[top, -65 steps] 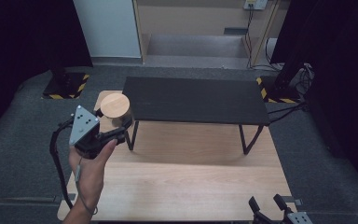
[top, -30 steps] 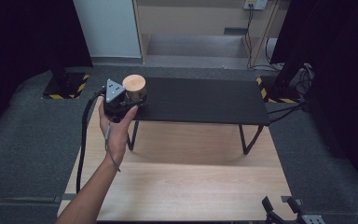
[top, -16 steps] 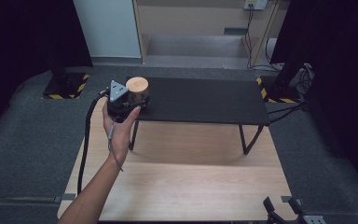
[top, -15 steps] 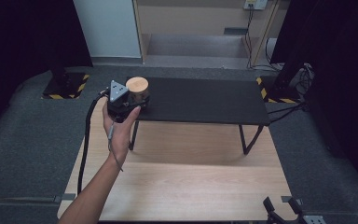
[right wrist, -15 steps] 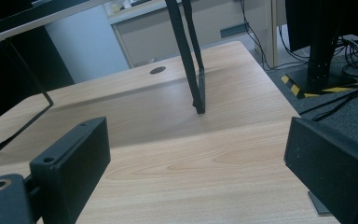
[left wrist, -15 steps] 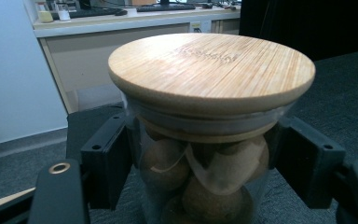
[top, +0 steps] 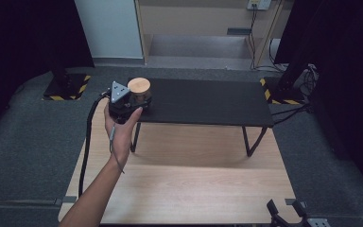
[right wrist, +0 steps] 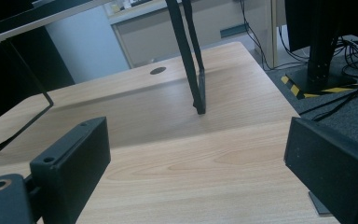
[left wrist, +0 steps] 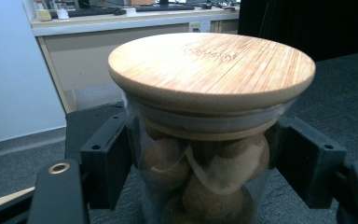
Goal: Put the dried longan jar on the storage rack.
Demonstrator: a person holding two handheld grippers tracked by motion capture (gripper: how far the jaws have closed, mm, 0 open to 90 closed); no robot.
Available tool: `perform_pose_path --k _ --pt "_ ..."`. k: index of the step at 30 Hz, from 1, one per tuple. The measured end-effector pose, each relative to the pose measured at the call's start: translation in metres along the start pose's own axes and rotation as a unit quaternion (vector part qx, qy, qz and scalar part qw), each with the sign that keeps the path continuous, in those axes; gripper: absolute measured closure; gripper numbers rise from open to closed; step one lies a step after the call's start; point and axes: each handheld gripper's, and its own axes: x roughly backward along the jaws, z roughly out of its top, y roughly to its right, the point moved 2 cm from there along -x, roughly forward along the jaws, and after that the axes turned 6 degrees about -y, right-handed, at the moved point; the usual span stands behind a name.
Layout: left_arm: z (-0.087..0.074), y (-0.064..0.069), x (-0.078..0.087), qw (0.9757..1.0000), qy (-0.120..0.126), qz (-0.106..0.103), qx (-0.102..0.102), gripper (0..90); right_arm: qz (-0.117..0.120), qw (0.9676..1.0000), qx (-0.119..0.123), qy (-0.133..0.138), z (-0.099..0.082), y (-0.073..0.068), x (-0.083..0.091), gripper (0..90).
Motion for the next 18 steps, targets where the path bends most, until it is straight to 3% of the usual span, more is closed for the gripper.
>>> perform_pose_path --k 6,14,18 --pt "0.0 -0.001 0.0 1.0 -0.004 -0.001 -0.001 6.3 0.0 1.0 -0.001 0.0 0.0 0.0 0.0 6.8" --pt "0.001 0.0 0.007 1.0 0.004 -0.004 -0.005 3.2 0.002 1.0 0.0 0.001 0.001 -0.002 0.0 6.5" --pt "0.0 0.004 0.014 0.9998 0.008 0.009 -0.013 3.0 0.003 1.0 0.0 0.001 0.0 -0.003 0.0 6.3"
